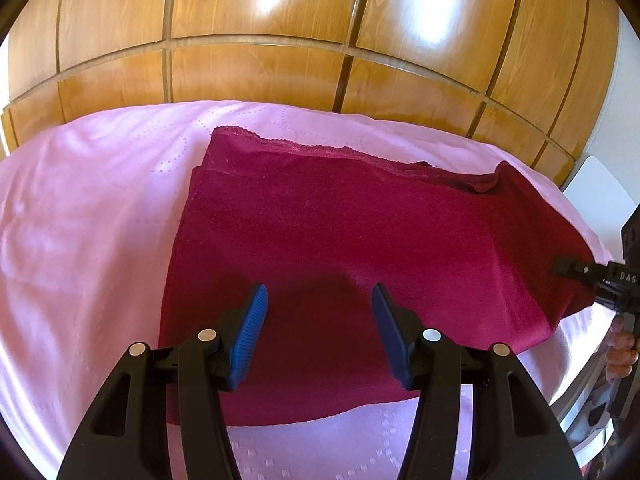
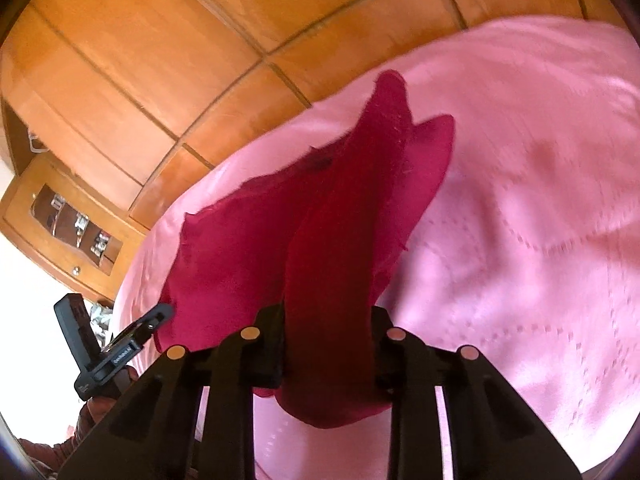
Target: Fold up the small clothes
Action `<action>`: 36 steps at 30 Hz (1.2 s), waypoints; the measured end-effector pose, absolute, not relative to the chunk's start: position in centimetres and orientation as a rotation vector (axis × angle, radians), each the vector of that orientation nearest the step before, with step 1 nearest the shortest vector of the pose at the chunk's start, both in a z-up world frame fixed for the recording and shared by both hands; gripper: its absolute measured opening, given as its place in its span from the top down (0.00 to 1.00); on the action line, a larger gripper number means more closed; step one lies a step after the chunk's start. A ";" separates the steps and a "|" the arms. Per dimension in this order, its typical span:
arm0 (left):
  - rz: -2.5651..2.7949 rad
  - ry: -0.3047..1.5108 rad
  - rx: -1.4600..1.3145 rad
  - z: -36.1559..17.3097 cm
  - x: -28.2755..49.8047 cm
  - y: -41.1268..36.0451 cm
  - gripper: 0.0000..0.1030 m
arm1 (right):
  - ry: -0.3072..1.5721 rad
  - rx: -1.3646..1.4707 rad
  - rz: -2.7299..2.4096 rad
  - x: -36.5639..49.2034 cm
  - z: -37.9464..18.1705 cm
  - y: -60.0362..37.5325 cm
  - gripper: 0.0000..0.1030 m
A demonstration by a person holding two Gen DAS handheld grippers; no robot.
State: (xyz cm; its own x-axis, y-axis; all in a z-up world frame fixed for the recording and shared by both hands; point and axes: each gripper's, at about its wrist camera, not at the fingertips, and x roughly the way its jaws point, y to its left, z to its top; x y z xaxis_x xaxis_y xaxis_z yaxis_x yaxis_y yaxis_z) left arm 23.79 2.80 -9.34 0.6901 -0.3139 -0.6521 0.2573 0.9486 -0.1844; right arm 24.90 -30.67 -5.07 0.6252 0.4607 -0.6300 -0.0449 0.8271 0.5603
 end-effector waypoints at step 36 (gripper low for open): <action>-0.710 0.827 -0.931 -10.2 28.2 16.9 0.35 | 0.913 -0.026 0.790 27.2 -3.8 -2.0 0.50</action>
State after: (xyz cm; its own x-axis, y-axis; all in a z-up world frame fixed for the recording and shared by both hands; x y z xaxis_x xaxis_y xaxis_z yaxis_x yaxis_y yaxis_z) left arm 28.19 16.91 -10.22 0.5014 -0.8138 -0.2938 0.1675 0.4245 -0.8898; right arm 27.17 -2.05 -3.85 0.3557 0.6009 -0.7158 -0.6222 0.7238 0.2983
